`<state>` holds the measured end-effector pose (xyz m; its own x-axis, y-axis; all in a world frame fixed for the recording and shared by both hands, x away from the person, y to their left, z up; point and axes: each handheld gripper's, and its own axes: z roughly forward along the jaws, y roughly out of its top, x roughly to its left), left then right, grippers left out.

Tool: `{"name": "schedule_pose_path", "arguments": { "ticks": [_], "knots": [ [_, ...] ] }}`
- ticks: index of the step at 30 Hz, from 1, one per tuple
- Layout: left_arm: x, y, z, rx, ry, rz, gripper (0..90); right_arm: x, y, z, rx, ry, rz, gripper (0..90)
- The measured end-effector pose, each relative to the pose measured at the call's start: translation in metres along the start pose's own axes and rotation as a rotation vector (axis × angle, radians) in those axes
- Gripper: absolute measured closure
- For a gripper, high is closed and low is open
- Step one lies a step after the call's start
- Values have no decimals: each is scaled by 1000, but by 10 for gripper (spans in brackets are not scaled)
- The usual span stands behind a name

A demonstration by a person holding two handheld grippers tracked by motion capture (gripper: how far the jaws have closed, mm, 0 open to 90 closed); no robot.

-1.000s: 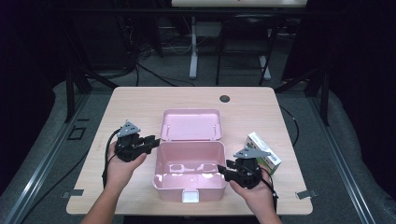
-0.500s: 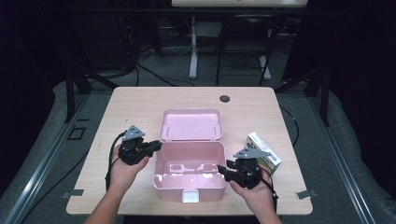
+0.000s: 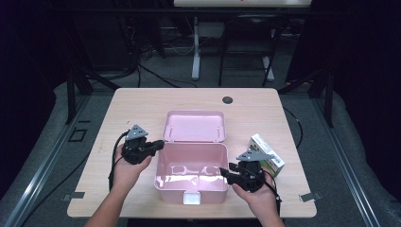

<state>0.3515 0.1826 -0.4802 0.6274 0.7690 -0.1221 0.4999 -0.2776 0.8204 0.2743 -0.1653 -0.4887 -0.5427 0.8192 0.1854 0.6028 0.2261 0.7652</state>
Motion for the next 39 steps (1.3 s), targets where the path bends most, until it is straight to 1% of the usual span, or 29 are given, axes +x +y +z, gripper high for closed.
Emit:
{"name": "schedule_pose_path", "arguments": {
  "ticks": [3,7,11,12,13,16,19,20,23,24,26,29,31,32,33,34,35,37,38,39],
  "knots": [
    [0,0,0,-2,-1,4,851,0,0,0,1,0,1,597],
    [0,-2,0,-3,-10,-8,835,0,0,-1,1,9,6,595],
    [0,-3,-2,-9,-11,-8,822,0,1,-2,-4,8,0,605],
    [0,-3,-4,-17,-19,-13,804,-1,3,-6,-17,8,-1,605],
    [0,-3,-5,-14,-23,-9,798,-1,4,-8,-24,12,2,605],
    [0,-4,-9,-18,-22,-13,757,-1,8,-16,-55,23,4,604],
    [0,-3,-13,-17,-28,-17,712,0,10,-21,-70,22,0,601],
    [-2,-4,-14,-29,-28,-25,693,-1,12,-26,-86,23,-2,596],
    [-4,-5,-15,-19,-32,-28,632,-3,12,-30,-91,18,-4,590],
    [-4,-6,-15,-16,-34,-30,610,-5,12,-30,-94,16,3,590],
    [-4,-6,-15,-14,-36,-31,584,-8,12,-31,-95,14,8,590],
    [-4,-6,-18,-16,-47,-44,553,-13,13,-34,-107,12,20,587],
    [-3,-6,-21,-21,-34,-42,536,-16,13,-36,-119,11,28,584],
    [-2,-6,-22,-30,-34,-49,525,-17,13,-37,-121,11,32,583],
    [-1,-5,-24,-29,-32,-50,517,-18,14,-38,-123,11,35,582],
    [0,-5,-26,-39,-35,-57,510,-18,14,-38,-128,14,36,580],
    [0,-5,-26,-39,-35,-57,503,-19,15,-38,-127,15,34,578],
    [2,-4,-32,-48,-37,-72,492,-19,16,-37,-128,14,35,578],
    [3,-3,-34,-58,-39,-75,489,-20,17,-37,-130,15,39,576],
    [3,-3,-34,-58,-39,-75,488,-20,17,-37,-130,15,39,576]
  ]
}}
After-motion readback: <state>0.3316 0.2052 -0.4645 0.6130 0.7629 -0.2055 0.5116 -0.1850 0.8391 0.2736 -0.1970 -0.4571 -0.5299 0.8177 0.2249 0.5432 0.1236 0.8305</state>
